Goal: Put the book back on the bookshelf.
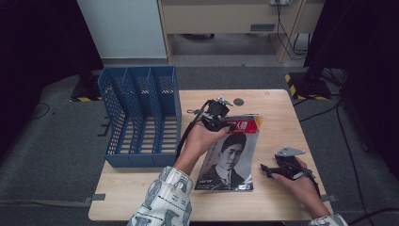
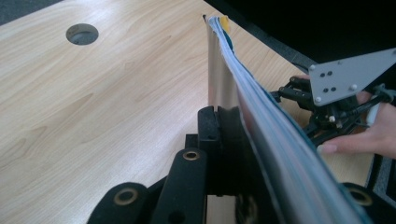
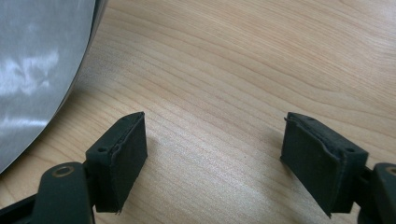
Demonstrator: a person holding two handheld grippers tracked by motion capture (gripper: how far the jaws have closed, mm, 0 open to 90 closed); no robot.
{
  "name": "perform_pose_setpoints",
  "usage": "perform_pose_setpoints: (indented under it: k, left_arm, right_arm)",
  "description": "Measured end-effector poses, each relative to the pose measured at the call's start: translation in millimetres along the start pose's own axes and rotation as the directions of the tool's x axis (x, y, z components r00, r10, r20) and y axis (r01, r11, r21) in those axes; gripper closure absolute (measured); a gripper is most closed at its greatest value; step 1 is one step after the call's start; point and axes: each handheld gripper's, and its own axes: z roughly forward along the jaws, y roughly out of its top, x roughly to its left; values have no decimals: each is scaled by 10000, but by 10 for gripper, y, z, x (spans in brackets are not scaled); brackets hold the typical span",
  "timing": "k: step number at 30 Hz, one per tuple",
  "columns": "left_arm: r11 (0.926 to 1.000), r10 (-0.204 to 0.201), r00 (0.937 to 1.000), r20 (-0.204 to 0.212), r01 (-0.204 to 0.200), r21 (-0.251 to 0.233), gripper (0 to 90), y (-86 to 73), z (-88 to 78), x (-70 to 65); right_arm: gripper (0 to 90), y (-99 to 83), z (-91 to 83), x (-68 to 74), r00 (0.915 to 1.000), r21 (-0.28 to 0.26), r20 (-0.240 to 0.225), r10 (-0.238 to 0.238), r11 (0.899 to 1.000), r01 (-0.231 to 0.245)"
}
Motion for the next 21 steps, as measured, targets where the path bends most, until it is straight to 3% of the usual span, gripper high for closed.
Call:
perform_pose_setpoints:
  k: [14,21]
  left_arm:
    - [9991,-87,9999,-61,85,-424,865,125,-212,-19]
    - [9958,-188,9998,15,188,-899,864,231,-393,-30]
  right_arm:
    - [206,-14,13,18,10000,-173,-30,-31,9998,31]
    - [205,-12,16,25,10000,-172,-38,4,9999,-4]
